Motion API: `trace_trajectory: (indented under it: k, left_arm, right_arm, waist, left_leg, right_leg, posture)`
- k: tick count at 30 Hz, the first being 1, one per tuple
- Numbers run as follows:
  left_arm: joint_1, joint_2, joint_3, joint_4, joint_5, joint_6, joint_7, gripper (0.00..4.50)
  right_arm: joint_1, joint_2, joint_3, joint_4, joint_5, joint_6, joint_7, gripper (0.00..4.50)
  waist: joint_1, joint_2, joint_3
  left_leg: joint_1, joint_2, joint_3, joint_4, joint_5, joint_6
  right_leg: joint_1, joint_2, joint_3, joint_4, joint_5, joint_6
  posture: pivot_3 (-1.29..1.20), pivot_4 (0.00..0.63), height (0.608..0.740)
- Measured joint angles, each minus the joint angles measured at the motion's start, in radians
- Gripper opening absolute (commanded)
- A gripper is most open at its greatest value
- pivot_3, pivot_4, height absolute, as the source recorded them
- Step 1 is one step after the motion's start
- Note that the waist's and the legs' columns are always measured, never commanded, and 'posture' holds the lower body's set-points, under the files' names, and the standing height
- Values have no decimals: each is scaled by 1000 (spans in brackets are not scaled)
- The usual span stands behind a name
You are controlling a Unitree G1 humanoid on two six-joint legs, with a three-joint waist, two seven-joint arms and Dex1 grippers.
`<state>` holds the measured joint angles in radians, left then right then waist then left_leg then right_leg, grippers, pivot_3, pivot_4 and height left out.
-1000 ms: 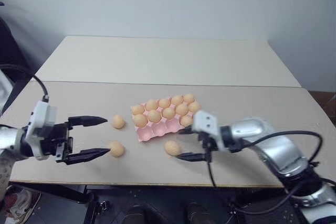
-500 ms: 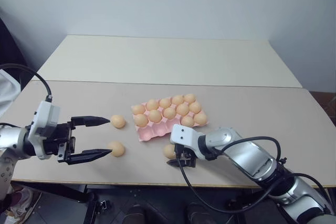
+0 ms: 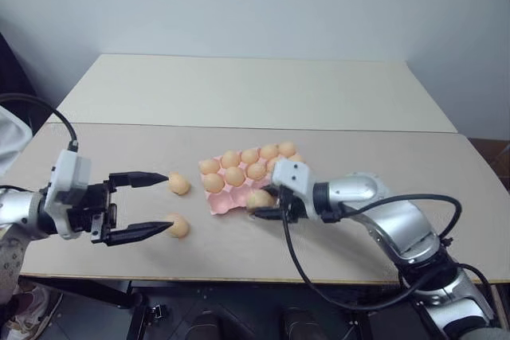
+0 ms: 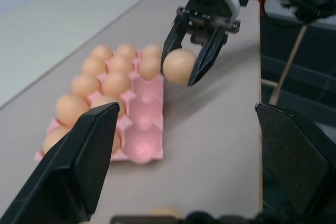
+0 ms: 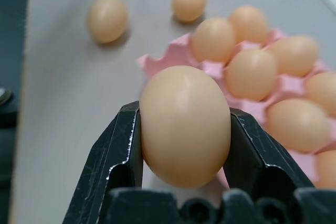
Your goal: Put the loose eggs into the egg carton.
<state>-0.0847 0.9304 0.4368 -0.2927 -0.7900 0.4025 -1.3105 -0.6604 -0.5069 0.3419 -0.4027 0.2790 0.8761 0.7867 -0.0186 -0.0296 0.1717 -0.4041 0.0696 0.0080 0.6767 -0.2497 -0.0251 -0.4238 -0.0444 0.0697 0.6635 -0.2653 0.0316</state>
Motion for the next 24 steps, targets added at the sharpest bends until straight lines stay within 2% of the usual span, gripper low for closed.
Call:
trace_trajectory:
  k: [5, 11, 13, 17, 21, 24]
  left_arm:
    - [-29, -31, 0, -3, -42, 32, 50, 4500]
    - [-30, -33, 0, -8, -52, 37, 63, 4500]
    - [-29, -33, 0, -8, -54, 37, 62, 4500]
    - [-28, -32, 0, -7, -53, 37, 59, 4500]
    - [-18, -12, 2, 3, -30, 27, 37, 4500]
    - [0, 10, 13, 33, 4, 9, 11, 4500]
  right_arm:
    - [-31, 33, 4, 113, -62, -2, -68, 1891]
    - [-31, 46, 25, 134, -88, -12, -79, 3923]
    - [-31, 46, 25, 131, -87, -12, -77, 4443]
    - [-29, 39, -5, 122, -69, -16, -67, 4443]
    - [8, -38, -126, 77, 1, -77, 11, 4443]
    - [83, -135, -238, 64, 67, -162, 116, 4443]
  waist:
    - [1, 0, 0]
    - [0, 0, 0]
    - [0, 0, 0]
    - [1, 0, 0]
    - [7, 0, 0]
    - [8, 0, 0]
  left_leg:
    - [-1, 0, 0, 0, 0, 0]
    - [-1, 0, 0, 0, 0, 0]
    - [-1, 0, 0, 0, 0, 0]
    - [-1, 0, 0, 0, 0, 0]
    - [-1, 0, 0, 0, 0, 0]
    - [-1, 0, 0, 0, 0, 0]
  right_leg:
    - [-1, 0, 0, 0, 0, 0]
    - [-1, 0, 0, 0, 0, 0]
    - [-1, 0, 0, 0, 0, 0]
    - [-1, 0, 0, 0, 0, 0]
    - [0, 0, 0, -1, 0, 0]
    - [1, 0, -1, -2, 0, 0]
  posture:
    - [0, 150, 740]
    - [0, 150, 740]
    - [0, 150, 740]
    - [0, 150, 740]
    - [0, 150, 740]
    - [0, 150, 740]
